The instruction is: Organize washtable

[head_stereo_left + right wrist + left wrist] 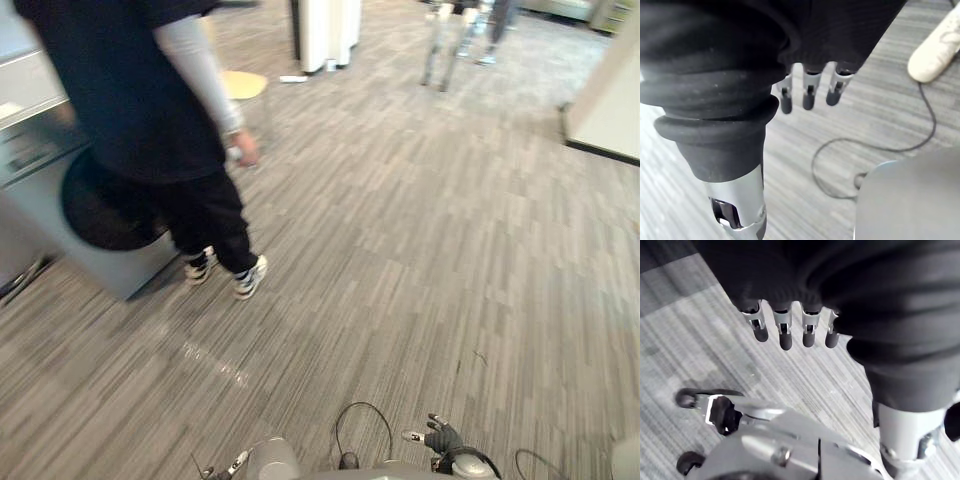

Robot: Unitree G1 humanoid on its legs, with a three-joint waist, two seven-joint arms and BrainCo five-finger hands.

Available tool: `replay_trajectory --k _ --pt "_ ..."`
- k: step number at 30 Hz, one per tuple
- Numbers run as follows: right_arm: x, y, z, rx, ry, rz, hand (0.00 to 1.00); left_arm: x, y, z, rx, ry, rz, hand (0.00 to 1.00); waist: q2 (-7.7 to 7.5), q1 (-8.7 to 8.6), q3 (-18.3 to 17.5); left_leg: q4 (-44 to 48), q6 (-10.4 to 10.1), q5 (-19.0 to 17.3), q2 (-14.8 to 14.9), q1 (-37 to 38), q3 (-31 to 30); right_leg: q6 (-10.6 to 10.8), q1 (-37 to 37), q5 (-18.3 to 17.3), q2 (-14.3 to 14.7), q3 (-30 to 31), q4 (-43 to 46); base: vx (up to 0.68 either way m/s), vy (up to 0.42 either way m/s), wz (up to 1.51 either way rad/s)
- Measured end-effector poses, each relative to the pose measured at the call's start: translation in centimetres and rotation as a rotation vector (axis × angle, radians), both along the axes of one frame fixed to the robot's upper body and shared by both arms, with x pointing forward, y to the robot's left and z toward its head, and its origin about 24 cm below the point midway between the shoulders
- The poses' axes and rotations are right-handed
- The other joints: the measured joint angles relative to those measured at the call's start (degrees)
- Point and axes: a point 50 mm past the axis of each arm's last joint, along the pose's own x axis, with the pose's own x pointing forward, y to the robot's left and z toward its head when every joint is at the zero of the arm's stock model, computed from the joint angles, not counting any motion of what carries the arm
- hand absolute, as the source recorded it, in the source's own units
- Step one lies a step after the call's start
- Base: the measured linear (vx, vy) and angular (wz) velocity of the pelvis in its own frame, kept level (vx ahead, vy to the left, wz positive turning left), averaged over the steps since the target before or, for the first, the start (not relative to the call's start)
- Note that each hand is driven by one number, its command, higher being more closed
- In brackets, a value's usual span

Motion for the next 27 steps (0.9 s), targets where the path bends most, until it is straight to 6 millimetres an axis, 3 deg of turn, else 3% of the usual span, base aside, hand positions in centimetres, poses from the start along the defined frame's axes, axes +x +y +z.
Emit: replay_trajectory --k 1,2,3,5,6,9,10,12,13,15,19,27 --pt "0.1 0.0 0.0 -0.001 -0.004 0.000 0.00 0.1 -0.1 0.0 0.002 -0.002 -0.006 0.00 0.27 -0.21 -0.06 -4.71 -0.86 0.52 -0.66 0.26 -1.68 0.55 -0.41 0.02 0.00 1.32 0.08 0.08 0.273 -1.24" --pt "0.1 -0.3 0.1 -0.007 -0.006 -0.001 0.00 0.3 -0.2 0.0 0.010 -0.008 -0.014 0.00 1.10 -0.18 -0.17 -13.44 -3.73 3.40 -1.52 1.26 -4.56 2.20 -1.34 -0.12 0.06 4.25 0.11 0.09 0.303 -1.14" --pt "0.2 -0.4 0.1 -0.005 -0.008 -0.012 0.00 0.4 -0.4 0.0 0.009 -0.008 -0.022 0.00 1.33 -0.12 -0.33 -15.69 -2.62 7.16 -2.62 2.73 -3.08 3.87 -1.62 -0.35 -0.82 6.60 -0.08 0.13 0.385 -1.07" --pt "-0.1 0.1 0.0 0.012 -0.003 -0.023 0.00 0.5 0.1 0.1 0.025 -0.010 -0.028 0.00 0.27 -0.32 -0.41 -18.81 -2.08 7.39 -4.17 4.81 1.68 6.17 -1.60 0.25 -3.09 9.89 -1.63 0.14 0.356 -0.84" --pt "-0.2 0.2 -0.1 0.016 0.002 -0.026 0.00 0.5 0.2 0.1 0.027 -0.010 -0.033 0.00 -0.12 -0.16 -0.77 -19.05 -0.81 6.95 -4.73 5.41 4.14 7.23 -1.48 1.18 -4.04 11.72 -2.60 0.09 0.249 -0.85" --pt "-0.2 0.3 -0.1 0.024 0.006 -0.013 0.00 0.3 0.2 0.0 0.026 0.005 -0.051 0.00 0.34 -0.01 -0.92 -19.74 1.63 5.48 -5.45 6.88 10.76 9.85 -1.94 3.13 -6.09 13.08 -5.31 0.06 0.322 -1.00" --pt "-0.3 0.4 -0.1 0.029 0.009 -0.010 0.00 0.3 0.2 0.0 0.028 0.007 -0.055 0.00 0.18 0.05 -1.33 -20.01 1.77 5.43 -5.57 6.92 12.08 9.73 -2.68 3.22 -6.77 10.82 -5.33 0.01 0.201 -1.02" --pt "-0.4 0.7 -0.2 0.043 0.014 -0.010 0.00 0.4 0.6 0.1 0.041 0.014 -0.095 0.00 -0.66 0.02 -2.02 -21.01 2.19 5.68 -6.68 8.18 14.24 9.03 -3.12 4.26 -10.14 -1.69 -5.23 0.04 0.129 -0.79" --pt "-0.5 0.7 -0.2 0.045 0.017 -0.014 0.00 0.4 0.6 0.1 0.041 0.016 -0.104 0.00 -0.65 -0.14 -2.04 -21.42 2.34 5.76 -6.98 8.71 14.19 9.26 -2.44 4.44 -10.35 -2.70 -5.74 0.06 0.059 -0.34" --pt "-0.7 0.4 -0.3 0.045 0.020 -0.027 0.00 0.8 0.3 0.0 0.035 0.014 -0.125 0.00 -0.59 -0.26 -2.88 -24.66 3.25 6.61 -8.42 11.14 13.62 9.63 -0.82 4.70 -10.69 -2.42 -7.02 0.04 0.025 -0.01" --pt "-1.5 0.2 -0.5 0.038 0.050 -0.020 0.00 0.2 -0.3 -0.2 0.016 0.033 -0.119 0.00 0.70 0.14 -5.30 -30.12 2.99 8.36 -9.76 13.77 13.29 9.70 -0.25 4.89 -11.21 -3.09 -8.16 0.01 0.010 0.07" --pt "-1.7 0.3 -0.6 0.042 0.056 -0.016 0.00 -0.6 -0.1 -0.2 0.020 0.055 -0.126 0.00 -0.15 -0.10 -6.19 -36.53 2.51 11.37 -11.06 17.66 12.80 9.81 2.17 5.77 -11.33 -4.13 -10.60 -0.04 -0.027 0.03"
